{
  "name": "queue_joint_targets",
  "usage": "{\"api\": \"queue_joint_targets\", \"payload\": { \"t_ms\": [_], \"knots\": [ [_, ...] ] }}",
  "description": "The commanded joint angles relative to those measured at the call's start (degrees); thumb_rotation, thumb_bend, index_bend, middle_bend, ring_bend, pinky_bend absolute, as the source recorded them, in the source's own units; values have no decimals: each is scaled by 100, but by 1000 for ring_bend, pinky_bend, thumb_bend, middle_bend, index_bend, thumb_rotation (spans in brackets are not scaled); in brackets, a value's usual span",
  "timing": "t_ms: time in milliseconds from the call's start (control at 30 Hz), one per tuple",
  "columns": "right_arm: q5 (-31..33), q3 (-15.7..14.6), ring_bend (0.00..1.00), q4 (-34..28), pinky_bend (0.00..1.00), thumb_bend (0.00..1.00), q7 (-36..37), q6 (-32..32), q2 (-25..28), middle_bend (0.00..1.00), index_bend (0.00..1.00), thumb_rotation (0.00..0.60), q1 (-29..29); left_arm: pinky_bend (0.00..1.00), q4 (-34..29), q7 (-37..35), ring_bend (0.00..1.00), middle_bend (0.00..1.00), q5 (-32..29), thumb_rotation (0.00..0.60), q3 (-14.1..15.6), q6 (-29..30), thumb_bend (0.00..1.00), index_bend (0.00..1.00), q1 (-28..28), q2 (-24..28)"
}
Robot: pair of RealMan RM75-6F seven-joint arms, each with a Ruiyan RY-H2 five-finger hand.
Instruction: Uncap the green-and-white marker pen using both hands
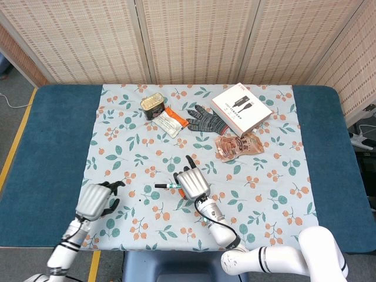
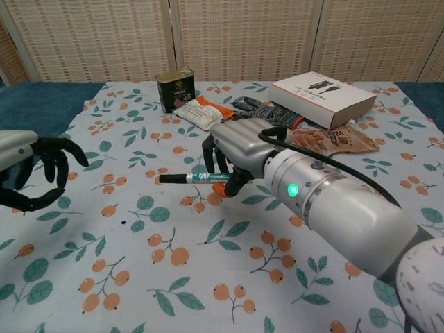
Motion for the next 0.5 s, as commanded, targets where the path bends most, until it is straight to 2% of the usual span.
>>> {"api": "queue_joint_targets", "payload": {
  "t_ms": [33,267,500],
  "knots": [
    [66,54,366,-76,0,436,-37,29,-29,750,976,600,13,701,650,1294,468,540,-594,600,-425,-103,374,315,-503,-1382],
    [117,133,366,-120,0,436,-64,76,-25,750,976,600,30,719,1251,1412,495,573,-672,600,-526,-121,356,322,-822,-2027],
    [169,135,367,-85,0,436,-69,62,-7,750,976,600,34,727,1318,1389,498,584,-633,600,-564,8,356,347,-944,-2121]
  ]
}}
